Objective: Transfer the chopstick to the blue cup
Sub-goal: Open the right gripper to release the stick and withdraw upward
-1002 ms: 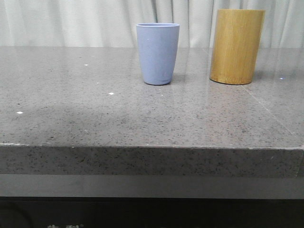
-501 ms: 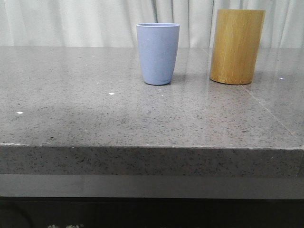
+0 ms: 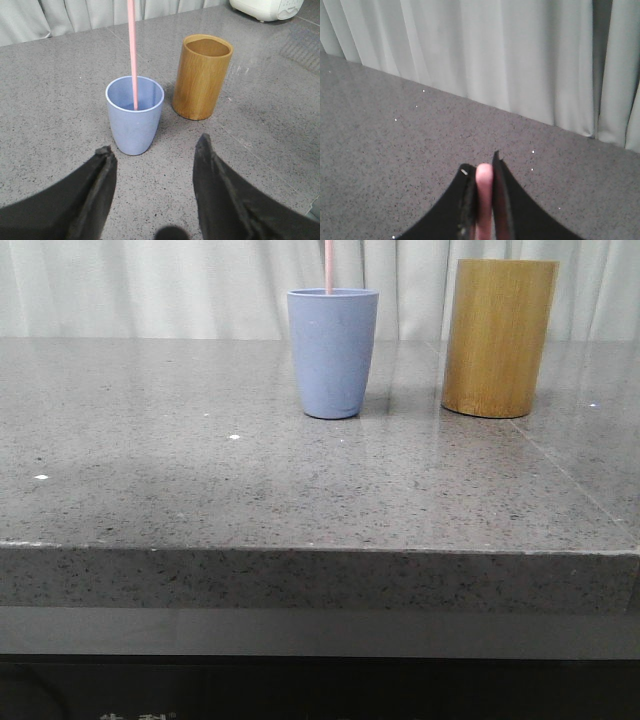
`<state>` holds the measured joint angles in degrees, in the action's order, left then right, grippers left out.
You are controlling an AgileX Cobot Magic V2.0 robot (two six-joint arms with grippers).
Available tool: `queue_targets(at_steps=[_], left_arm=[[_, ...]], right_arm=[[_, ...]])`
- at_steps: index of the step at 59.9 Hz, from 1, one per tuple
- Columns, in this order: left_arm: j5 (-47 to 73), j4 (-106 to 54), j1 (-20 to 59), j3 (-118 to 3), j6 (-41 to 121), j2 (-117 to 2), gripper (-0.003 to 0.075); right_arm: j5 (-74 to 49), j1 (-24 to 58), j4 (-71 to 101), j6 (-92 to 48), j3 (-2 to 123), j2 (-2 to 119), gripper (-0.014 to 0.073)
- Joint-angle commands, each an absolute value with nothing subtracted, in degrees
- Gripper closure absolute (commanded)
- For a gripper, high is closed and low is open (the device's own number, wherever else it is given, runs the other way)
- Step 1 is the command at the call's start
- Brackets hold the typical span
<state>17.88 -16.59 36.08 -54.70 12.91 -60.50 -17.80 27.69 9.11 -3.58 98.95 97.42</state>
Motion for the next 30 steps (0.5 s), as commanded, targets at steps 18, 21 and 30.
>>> queue_targets(at_steps=[18,21,30], left_arm=[[12.32,-17.03,36.47,-56.47,13.12,-59.66,0.0363],[12.32,-17.03,36.47,-56.47,13.12,-59.66,0.0363],[12.32,-17.03,36.47,-56.47,13.12,-59.66,0.0363]], right_arm=[[-17.61,27.76,8.28,-4.18,100.90,96.73,0.0377],[-17.73,27.76,8.17,-4.18,100.90,96.73,0.0310],[-19.91,27.71,7.18,-4.18,100.90,95.56,0.0265]])
